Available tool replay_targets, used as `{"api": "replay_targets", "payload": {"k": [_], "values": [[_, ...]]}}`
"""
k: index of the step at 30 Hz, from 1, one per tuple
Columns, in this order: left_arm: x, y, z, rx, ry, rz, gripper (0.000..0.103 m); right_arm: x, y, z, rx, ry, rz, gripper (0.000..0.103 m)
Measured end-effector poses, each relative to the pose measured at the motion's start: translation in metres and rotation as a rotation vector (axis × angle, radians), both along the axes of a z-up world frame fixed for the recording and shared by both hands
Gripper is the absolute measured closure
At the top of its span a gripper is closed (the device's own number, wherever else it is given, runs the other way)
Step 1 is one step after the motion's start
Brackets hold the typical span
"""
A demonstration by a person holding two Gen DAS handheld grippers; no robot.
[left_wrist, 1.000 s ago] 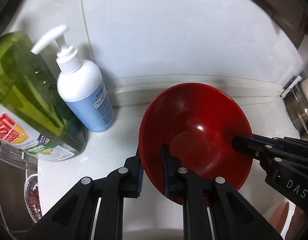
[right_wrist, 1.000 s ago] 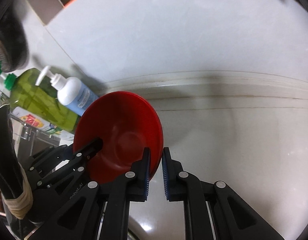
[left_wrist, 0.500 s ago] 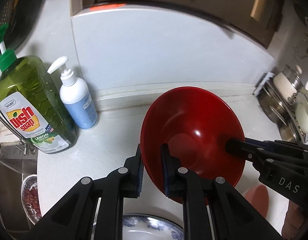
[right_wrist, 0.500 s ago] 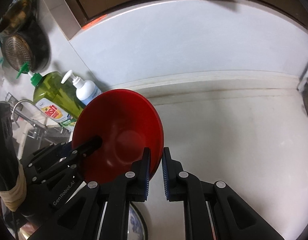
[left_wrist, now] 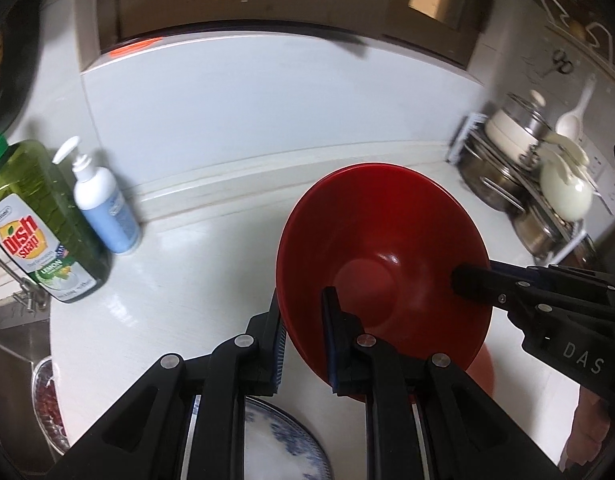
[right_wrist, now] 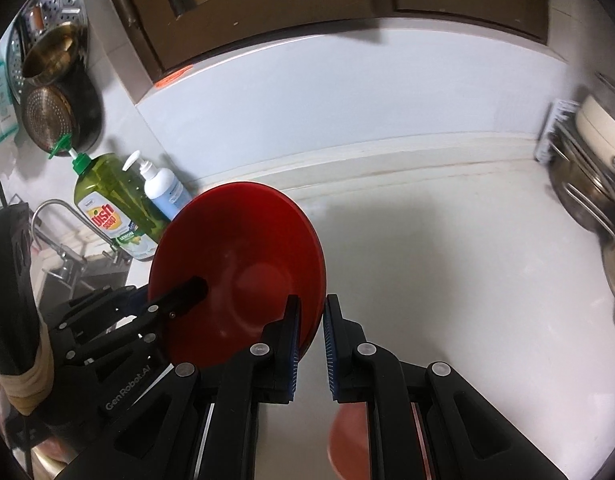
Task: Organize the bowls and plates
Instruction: 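Lift the red bowl and carry it over the pink bowl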
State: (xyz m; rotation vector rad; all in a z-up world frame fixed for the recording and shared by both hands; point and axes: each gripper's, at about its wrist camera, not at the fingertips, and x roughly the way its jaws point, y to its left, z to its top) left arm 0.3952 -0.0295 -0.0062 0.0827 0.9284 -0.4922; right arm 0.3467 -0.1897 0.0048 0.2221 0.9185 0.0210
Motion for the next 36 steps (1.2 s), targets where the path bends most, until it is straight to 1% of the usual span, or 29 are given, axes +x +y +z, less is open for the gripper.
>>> {"api": "replay_targets", "payload": {"k": [8, 18, 26, 36], "values": [[-0.028, -0.028, -0.003, -0.011, 0.02, -0.076, 0.085, -0.035, -0.023, -0.004, -0.004, 0.007, -0.058, 0.09], [-0.056, -0.063, -0.018, 0.004, 0.067, -0.159, 0.085, -0.071, -0.056, -0.03, 0.032, 0.072, -0.128, 0.09], [-0.069, -0.081, -0.035, 0.025, 0.122, -0.193, 0.085, -0.088, -0.074, -0.049, 0.048, 0.123, -0.152, 0.09], [-0.077, -0.091, -0.057, 0.06, 0.18, -0.207, 0.085, -0.098, -0.083, -0.074, 0.066, 0.197, -0.153, 0.09]]}}
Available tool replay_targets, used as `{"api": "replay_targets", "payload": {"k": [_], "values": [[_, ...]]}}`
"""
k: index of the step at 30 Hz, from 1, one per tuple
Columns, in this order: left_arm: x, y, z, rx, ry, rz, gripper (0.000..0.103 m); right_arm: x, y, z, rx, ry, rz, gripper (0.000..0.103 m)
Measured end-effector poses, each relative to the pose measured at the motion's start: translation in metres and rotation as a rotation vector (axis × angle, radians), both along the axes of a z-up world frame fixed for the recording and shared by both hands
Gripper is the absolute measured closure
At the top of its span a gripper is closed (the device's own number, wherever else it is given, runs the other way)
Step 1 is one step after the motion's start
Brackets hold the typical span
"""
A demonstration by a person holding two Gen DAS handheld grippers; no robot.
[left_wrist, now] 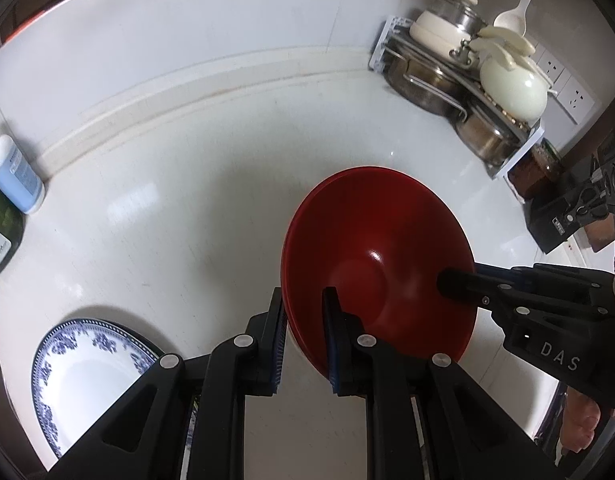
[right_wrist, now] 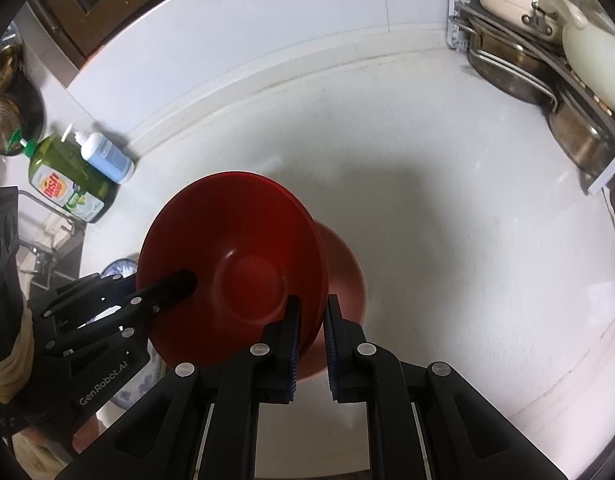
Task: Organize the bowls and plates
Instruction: 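Lift the red bowl and carry it over the pink bowl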
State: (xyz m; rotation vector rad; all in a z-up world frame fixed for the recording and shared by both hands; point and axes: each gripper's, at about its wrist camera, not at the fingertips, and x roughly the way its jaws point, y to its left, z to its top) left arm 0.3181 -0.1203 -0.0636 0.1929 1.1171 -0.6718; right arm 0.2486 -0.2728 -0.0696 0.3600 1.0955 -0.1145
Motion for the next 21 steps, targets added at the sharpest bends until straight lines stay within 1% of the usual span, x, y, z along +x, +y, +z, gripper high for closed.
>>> {"api": "replay_targets", "payload": {"k": [16, 21], "values": [[-0.004, -0.01, -0.024, 0.053, 0.059, -0.019, 0.085, -0.003, -0.008, -0.026, 0.029, 0.065, -0.007, 0.09], [-0.005, -0.01, -0.024, 0.063, 0.044, -0.032, 0.084, -0.002, -0.005, -0.029, 0.019, 0.074, 0.004, 0.09]]}}
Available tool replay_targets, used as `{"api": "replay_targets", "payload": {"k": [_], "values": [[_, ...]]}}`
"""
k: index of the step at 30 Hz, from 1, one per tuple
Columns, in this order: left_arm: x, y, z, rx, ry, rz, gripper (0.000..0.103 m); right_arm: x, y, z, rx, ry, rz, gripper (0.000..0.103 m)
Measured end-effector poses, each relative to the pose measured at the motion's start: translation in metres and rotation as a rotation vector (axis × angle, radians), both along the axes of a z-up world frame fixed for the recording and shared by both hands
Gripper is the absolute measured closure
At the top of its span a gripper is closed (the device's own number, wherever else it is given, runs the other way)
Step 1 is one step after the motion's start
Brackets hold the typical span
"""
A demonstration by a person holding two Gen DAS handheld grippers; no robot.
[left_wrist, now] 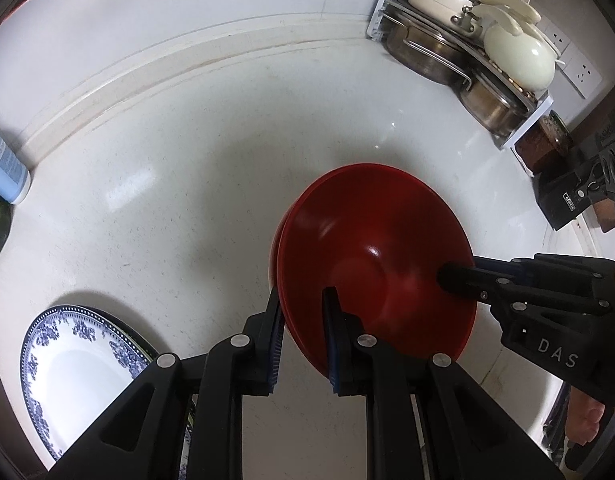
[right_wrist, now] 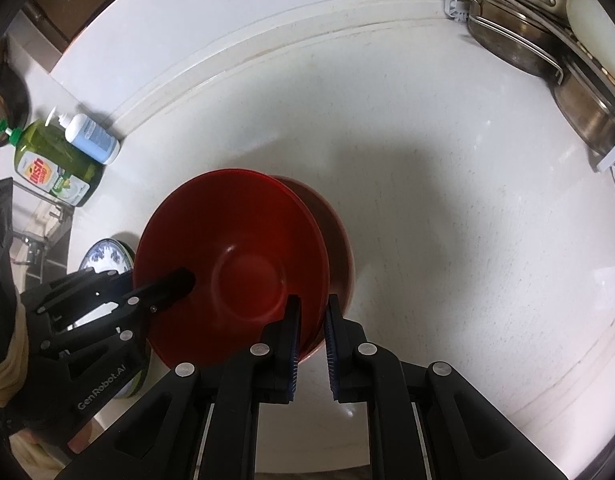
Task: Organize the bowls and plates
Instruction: 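Lift the red bowl and carry it over the pink bowl, then lower the red bowl into the pink bowl and open both grippers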
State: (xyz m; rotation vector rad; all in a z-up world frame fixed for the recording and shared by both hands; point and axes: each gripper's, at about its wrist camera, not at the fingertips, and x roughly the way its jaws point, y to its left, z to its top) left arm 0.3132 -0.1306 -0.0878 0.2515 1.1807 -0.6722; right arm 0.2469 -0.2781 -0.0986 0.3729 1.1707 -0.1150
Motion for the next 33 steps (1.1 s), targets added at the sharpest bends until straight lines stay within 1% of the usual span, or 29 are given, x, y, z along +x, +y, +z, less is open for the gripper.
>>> {"api": "replay_targets", "payload": {"k": [2, 4, 7, 10, 11, 12, 13, 14, 16, 19, 23, 26, 30, 33], "values": [[0.0, 0.001, -0.001, 0.005, -0.007, 0.002, 0.078, 0.0, 0.001, 0.0, -0.009, -0.007, 0.003, 0.09], [0.001, 0.001, 0.0, 0.003, -0.017, 0.001, 0.066, 0.001, 0.002, 0.001, -0.032, -0.013, 0.005, 0.089], [0.0, 0.0, 0.003, 0.003, -0.047, 0.0, 0.058, 0.002, 0.001, 0.002, -0.057, -0.017, 0.015, 0.089], [0.001, 0.003, 0.008, 0.006, -0.073, 0.0, 0.056, 0.002, 0.001, 0.003, -0.061, -0.012, 0.021, 0.088], [0.0, 0.004, 0.01, 0.003, -0.08, 0.002, 0.055, 0.001, 0.001, 0.004, -0.067, -0.015, 0.019, 0.083], [0.001, 0.005, 0.012, 0.002, -0.089, 0.004, 0.053, 0.0, 0.001, 0.006, -0.075, -0.023, 0.01, 0.073], [0.001, 0.007, 0.014, 0.001, -0.096, 0.008, 0.053, -0.002, 0.0, 0.008, -0.079, -0.033, 0.001, 0.069], [0.001, 0.007, 0.015, -0.002, -0.101, 0.01, 0.052, -0.003, 0.0, 0.01, -0.086, -0.043, -0.008, 0.068], [0.002, 0.009, 0.019, -0.008, -0.11, 0.016, 0.05, -0.004, 0.0, 0.013, -0.099, -0.051, -0.018, 0.068], [0.004, 0.011, 0.023, -0.009, -0.129, 0.024, 0.049, -0.004, 0.0, 0.017, -0.111, -0.074, -0.043, 0.068], [0.008, 0.013, 0.023, 0.009, -0.153, 0.044, 0.047, -0.006, -0.003, 0.022, -0.134, -0.105, -0.087, 0.068], [0.012, 0.013, 0.018, 0.031, -0.159, 0.06, 0.047, -0.004, -0.003, 0.019, -0.159, -0.102, -0.11, 0.068], [0.013, 0.011, 0.009, 0.046, -0.137, 0.055, 0.047, -0.002, -0.004, 0.009, -0.127, -0.082, -0.119, 0.068], [0.012, 0.01, 0.003, 0.041, -0.107, 0.048, 0.047, -0.001, -0.004, 0.003, -0.093, -0.078, -0.12, 0.068]]}}
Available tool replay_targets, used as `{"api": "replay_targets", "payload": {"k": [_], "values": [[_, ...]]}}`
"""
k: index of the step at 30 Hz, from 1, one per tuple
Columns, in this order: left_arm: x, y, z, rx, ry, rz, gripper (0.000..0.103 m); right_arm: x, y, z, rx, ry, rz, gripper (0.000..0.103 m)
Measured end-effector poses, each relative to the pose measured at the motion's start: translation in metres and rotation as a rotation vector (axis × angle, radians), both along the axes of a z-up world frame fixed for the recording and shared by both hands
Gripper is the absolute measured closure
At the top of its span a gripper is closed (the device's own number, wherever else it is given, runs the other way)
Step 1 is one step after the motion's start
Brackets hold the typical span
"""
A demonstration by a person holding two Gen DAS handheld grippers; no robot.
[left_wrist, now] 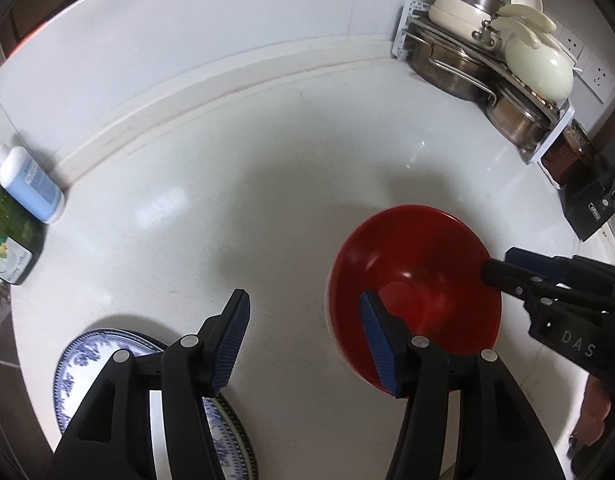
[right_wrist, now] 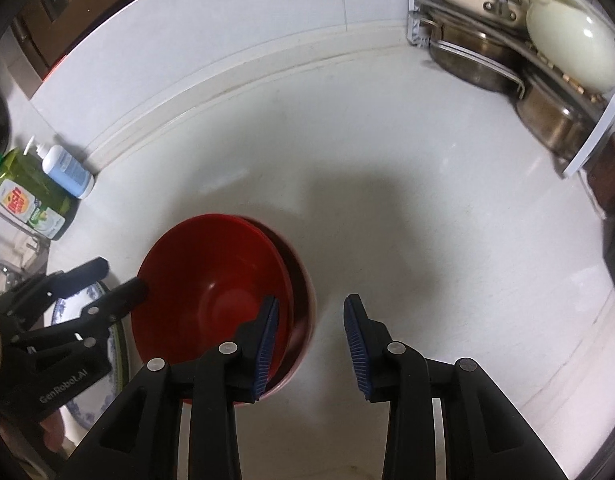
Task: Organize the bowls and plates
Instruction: 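Lower the red bowl into the pink bowl and open both grippers, then close both grippers on the rims of the nested red and pink bowls, then lift the nested bowls and carry them over the blue-and-white plate stack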
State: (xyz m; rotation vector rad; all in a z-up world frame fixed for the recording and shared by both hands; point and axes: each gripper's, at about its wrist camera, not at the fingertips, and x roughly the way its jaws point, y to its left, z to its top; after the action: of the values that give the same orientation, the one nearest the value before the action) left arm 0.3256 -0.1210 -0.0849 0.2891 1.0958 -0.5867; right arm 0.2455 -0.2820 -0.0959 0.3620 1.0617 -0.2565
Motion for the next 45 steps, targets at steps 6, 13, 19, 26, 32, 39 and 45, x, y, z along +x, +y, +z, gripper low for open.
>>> {"api": "replay_targets", "payload": {"k": [6, 13, 19, 26, 32, 39, 45], "values": [[0.003, -0.007, -0.013, -0.002, 0.051, 0.003, 0.047, 0.003, -0.001, -0.012, 0.038, 0.019, 0.002, 0.068], [0.005, -0.012, -0.025, 0.021, 0.066, 0.007, 0.048, 0.002, -0.005, -0.023, 0.084, 0.039, 0.0, 0.069], [0.01, -0.016, -0.037, 0.029, 0.111, 0.014, 0.059, 0.004, -0.006, -0.031, 0.138, 0.056, -0.003, 0.074], [0.011, -0.02, -0.045, 0.008, 0.184, -0.002, 0.072, 0.005, -0.007, -0.032, 0.144, 0.064, -0.011, 0.077], [0.008, -0.022, -0.047, -0.013, 0.207, -0.005, 0.076, 0.006, -0.006, -0.032, 0.153, 0.071, -0.037, 0.08], [0.009, -0.019, -0.046, -0.007, 0.212, 0.019, 0.077, 0.009, -0.003, -0.03, 0.148, 0.076, -0.058, 0.082], [0.013, -0.008, -0.041, -0.024, 0.212, 0.052, 0.077, 0.008, 0.004, -0.021, 0.147, 0.067, -0.046, 0.083]]}}
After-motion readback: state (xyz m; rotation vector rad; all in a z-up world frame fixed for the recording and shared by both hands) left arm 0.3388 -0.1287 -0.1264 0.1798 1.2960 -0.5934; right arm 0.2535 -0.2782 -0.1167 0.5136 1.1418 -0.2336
